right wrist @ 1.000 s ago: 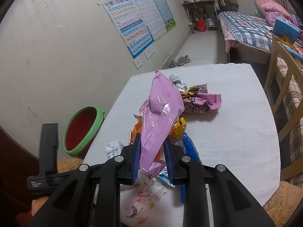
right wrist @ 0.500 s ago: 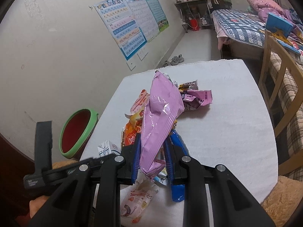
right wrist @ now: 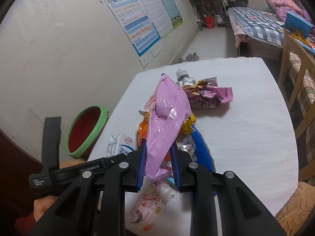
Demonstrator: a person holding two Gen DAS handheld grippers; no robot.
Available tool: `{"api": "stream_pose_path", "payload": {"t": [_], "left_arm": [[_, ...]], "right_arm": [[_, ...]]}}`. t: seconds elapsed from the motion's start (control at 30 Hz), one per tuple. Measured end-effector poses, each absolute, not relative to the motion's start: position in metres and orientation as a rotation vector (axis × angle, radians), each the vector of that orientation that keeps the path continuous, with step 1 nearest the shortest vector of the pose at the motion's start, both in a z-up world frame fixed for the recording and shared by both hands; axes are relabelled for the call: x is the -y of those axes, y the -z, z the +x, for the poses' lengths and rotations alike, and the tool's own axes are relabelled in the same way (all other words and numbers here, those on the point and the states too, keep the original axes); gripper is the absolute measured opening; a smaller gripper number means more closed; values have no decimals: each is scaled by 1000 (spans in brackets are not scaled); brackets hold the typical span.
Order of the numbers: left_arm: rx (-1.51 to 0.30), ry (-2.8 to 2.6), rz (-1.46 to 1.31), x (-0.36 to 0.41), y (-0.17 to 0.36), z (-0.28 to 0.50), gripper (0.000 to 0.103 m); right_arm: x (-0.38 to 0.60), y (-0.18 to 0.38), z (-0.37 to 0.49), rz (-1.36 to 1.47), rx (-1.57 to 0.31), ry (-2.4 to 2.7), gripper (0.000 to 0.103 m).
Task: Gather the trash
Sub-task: 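Grasp the white milk carton with the left tool, then carry the milk carton with the left tool while the right tool carries the pink wrapper to the bin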
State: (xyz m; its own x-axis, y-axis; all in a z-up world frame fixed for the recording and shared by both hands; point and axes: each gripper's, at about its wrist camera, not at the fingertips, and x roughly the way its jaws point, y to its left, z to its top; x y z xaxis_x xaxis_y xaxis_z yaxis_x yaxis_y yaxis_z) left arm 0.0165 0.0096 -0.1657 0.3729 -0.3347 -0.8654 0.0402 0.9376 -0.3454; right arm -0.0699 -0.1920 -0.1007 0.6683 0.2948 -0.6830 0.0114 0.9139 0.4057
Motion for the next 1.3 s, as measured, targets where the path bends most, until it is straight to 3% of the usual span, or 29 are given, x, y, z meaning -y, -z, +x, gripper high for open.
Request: {"api": "stream_pose_path", "payload": {"t": [0.5, 1.3], "left_arm": [[-955, 147, -113, -34, 110, 11, 41], [-892, 24, -185, -106, 91, 14, 41]], "right_arm": [[167, 89, -60, 361, -809, -233, 23], [108, 71, -36, 269, -824, -349, 23]]}}
